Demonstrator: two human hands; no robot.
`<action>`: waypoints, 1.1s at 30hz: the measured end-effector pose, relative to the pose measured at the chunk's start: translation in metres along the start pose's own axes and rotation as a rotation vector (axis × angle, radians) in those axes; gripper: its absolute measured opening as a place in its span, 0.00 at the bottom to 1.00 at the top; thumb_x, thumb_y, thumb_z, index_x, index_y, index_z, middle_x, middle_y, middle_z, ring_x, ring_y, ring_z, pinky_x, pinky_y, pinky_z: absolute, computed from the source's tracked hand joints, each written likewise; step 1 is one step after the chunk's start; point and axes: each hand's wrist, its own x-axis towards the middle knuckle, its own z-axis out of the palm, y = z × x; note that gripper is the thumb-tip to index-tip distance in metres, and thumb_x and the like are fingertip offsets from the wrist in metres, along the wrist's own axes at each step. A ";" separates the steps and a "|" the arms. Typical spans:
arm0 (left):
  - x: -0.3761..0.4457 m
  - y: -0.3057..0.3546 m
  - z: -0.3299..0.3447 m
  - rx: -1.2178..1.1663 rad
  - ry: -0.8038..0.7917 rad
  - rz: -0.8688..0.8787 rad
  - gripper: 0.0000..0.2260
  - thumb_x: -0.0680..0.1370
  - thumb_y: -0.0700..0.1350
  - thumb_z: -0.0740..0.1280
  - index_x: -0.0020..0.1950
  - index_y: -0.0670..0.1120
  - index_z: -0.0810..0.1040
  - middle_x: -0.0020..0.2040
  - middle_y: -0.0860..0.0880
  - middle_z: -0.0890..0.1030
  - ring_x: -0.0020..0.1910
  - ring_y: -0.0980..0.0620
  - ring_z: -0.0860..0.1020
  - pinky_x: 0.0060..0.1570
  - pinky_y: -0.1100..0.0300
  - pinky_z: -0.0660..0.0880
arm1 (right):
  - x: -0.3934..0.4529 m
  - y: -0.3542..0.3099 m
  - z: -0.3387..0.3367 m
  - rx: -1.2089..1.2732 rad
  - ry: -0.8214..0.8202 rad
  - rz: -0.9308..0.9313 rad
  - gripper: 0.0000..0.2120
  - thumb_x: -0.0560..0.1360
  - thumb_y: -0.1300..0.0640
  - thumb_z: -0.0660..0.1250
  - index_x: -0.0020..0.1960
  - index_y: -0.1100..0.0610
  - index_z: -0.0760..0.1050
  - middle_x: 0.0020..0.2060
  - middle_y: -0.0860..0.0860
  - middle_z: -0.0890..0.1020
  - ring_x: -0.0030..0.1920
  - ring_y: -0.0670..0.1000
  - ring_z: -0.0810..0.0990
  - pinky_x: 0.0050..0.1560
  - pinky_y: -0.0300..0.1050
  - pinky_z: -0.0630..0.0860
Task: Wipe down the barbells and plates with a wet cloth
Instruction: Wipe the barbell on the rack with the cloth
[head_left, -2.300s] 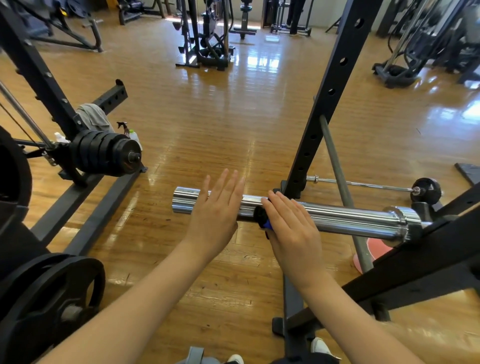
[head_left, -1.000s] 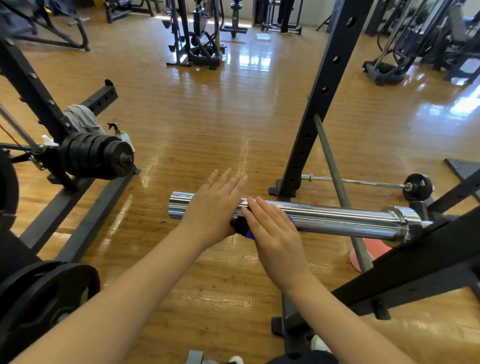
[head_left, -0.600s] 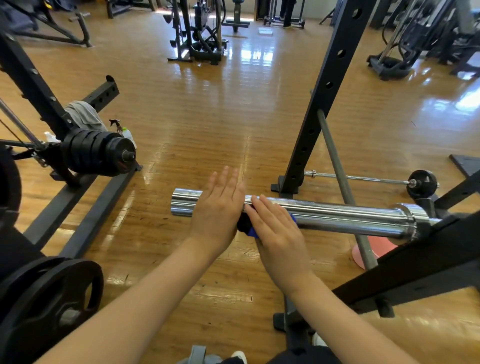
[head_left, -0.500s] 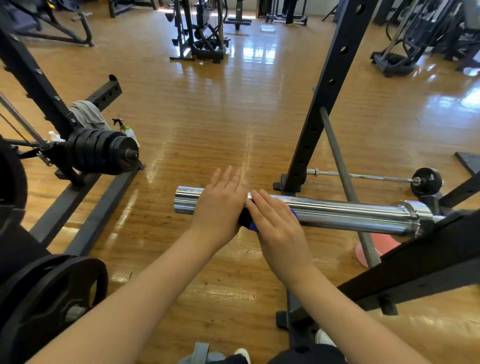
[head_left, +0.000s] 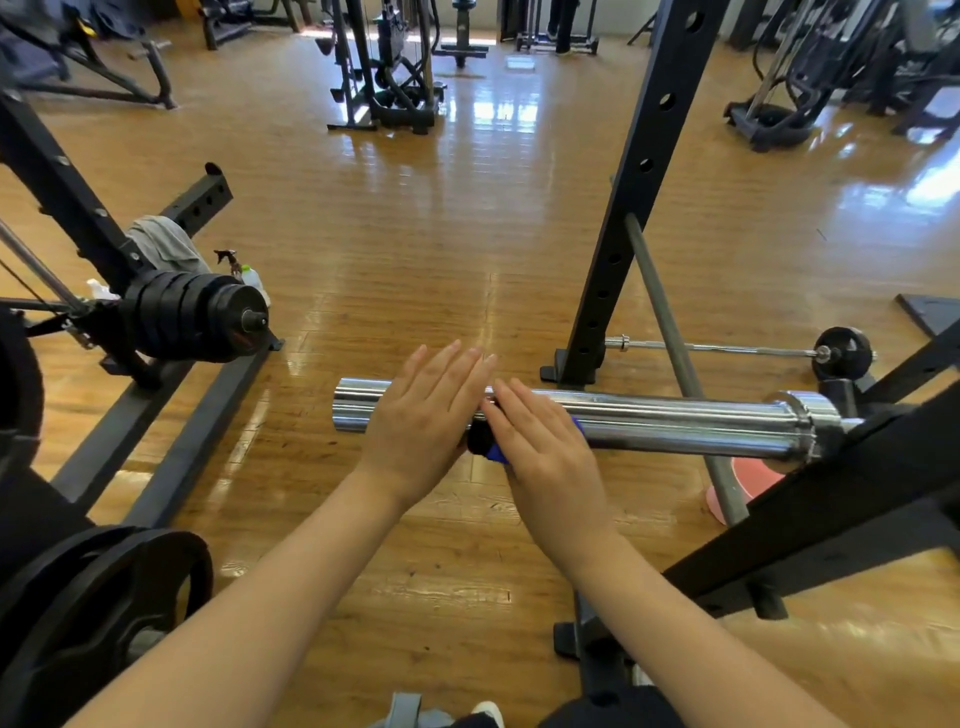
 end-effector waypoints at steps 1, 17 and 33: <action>-0.001 0.000 0.002 0.030 0.020 0.011 0.22 0.74 0.39 0.66 0.68 0.41 0.67 0.64 0.41 0.76 0.64 0.43 0.75 0.68 0.47 0.62 | -0.004 0.005 0.001 -0.007 0.002 -0.022 0.20 0.73 0.69 0.63 0.65 0.63 0.74 0.64 0.58 0.75 0.67 0.55 0.71 0.71 0.50 0.63; 0.022 0.005 -0.026 0.101 -0.449 -0.084 0.40 0.72 0.46 0.72 0.77 0.39 0.53 0.76 0.41 0.58 0.76 0.44 0.55 0.73 0.46 0.49 | 0.005 -0.001 0.001 0.045 -0.035 0.044 0.28 0.64 0.74 0.74 0.63 0.64 0.76 0.61 0.59 0.78 0.63 0.57 0.76 0.65 0.54 0.70; 0.037 -0.001 -0.029 -0.132 -0.580 -0.089 0.35 0.76 0.47 0.66 0.77 0.46 0.51 0.78 0.47 0.52 0.77 0.51 0.50 0.73 0.57 0.46 | 0.003 -0.002 0.000 0.048 0.007 0.064 0.27 0.64 0.72 0.75 0.63 0.64 0.75 0.61 0.59 0.77 0.64 0.57 0.74 0.68 0.53 0.66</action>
